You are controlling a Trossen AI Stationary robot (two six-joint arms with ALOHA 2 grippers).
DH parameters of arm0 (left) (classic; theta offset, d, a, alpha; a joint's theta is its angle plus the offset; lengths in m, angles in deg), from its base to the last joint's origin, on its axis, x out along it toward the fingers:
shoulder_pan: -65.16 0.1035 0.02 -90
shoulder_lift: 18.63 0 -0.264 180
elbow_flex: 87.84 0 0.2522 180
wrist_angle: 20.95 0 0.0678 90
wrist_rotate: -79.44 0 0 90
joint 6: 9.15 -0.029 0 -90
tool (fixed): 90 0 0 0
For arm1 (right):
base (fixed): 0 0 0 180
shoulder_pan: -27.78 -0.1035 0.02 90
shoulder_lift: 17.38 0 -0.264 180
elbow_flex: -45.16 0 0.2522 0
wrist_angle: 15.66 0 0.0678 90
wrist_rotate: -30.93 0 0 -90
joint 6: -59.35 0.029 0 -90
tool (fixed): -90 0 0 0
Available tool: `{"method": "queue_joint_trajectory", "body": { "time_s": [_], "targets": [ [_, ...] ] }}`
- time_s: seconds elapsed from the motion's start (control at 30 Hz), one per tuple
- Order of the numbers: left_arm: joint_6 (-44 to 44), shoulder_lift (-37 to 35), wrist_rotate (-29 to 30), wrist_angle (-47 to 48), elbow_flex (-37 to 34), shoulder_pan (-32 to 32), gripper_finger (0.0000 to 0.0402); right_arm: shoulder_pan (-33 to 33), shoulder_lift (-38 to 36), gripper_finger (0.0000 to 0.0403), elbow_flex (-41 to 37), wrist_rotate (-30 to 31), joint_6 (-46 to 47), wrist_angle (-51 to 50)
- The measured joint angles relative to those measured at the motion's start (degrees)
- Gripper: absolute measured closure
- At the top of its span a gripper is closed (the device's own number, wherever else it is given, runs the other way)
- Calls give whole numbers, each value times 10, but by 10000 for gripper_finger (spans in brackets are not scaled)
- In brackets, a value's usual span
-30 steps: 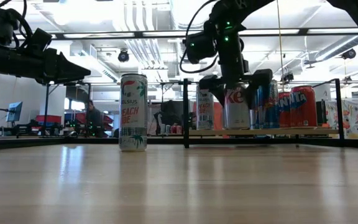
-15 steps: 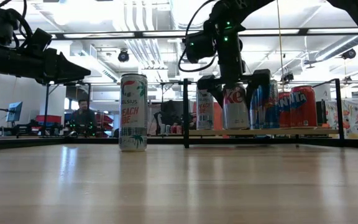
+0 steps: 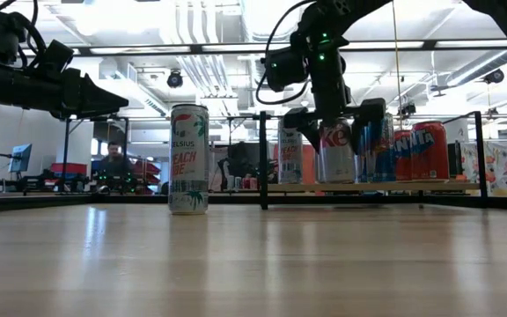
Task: Place canned beverage on shelf
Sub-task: Put the red silver soda can on the shelf aligned with the other silver soda can
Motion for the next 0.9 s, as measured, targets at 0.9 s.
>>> {"method": "queue_joint_trajectory", "body": {
  "time_s": [0.9],
  "targets": [
    [0, 0, 0, 0, 0, 0, 3, -3, 0, 3, -1, 4, -31, 0]
  ]
}}
